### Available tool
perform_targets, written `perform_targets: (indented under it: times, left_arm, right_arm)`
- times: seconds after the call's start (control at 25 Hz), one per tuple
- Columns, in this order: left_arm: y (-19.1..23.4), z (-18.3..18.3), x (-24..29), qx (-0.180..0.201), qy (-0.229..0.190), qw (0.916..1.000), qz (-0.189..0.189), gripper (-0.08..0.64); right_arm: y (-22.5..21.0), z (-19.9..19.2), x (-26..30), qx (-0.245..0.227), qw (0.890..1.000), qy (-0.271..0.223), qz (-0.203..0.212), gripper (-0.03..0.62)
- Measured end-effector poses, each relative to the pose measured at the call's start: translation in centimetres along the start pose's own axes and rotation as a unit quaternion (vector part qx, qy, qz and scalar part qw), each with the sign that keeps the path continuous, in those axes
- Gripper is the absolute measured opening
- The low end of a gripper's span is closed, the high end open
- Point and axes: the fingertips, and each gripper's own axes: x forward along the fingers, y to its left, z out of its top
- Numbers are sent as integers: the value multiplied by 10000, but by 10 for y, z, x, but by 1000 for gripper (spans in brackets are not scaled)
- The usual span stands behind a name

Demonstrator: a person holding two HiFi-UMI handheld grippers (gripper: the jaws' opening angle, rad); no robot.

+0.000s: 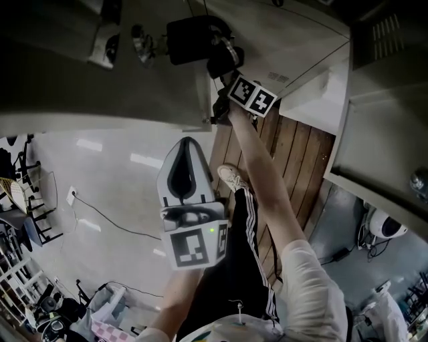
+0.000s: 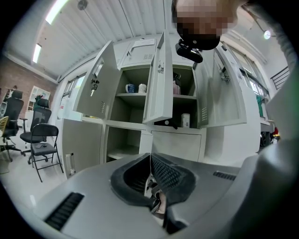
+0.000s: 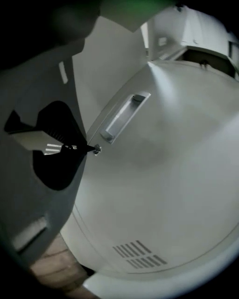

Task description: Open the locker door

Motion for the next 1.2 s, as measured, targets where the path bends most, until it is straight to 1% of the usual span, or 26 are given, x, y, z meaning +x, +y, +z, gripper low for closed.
perform_targets:
  times: [0.08,0.16,0.2,0.28,0.36,0.48,0.6,0.72,0.84,0.88,1.04,1.2]
  left_arm:
    - [1,-2,-1,0,19,10000,-12,17]
    - [3,-4,-1,-8,39,10000,-23,15]
    - [3,-6,-1,-20,54,10000,-29,16]
    - [4,-10,-2,-47,107,9999,-38,15]
    - [5,-12,-3,-62,155,9998,-47,15]
    - [5,-14,-1,-81,216,9997,-98,16]
    - [5,-17,0,-34,310,9994,-147,16]
    - [6,-17,0,-15,316,9994,-149,17]
    - [7,-16,-1,1,306,9994,-155,16]
    - [7,-17,-2,-20,310,9994,-156,17]
    - [11,-15,-4,-92,279,9995,-128,15]
    - [15,-11,-8,-137,249,9995,-123,16]
  right_arm:
    - [-1,1,-1,770,9962,-184,351,21]
    - [-2,2,-2,1560,9836,-350,832,20]
    - [-2,2,-2,1851,9761,-409,1060,20]
    - [-3,3,-3,2195,9649,-470,1363,18]
    - [-4,1,-3,2404,9576,-506,1503,18]
    - [-5,2,-3,2588,9502,-547,1646,17]
    - [-6,1,-3,2657,9469,-537,1727,17]
    - [-8,0,-3,2745,9444,-562,1721,15]
    - [-5,-2,-3,2883,9387,-598,1794,15]
    - [-4,-3,-7,2855,9386,-587,1844,15]
    - [-3,-12,-22,2564,9455,-467,1951,15]
    - [0,-23,-35,2597,9447,-387,1967,15]
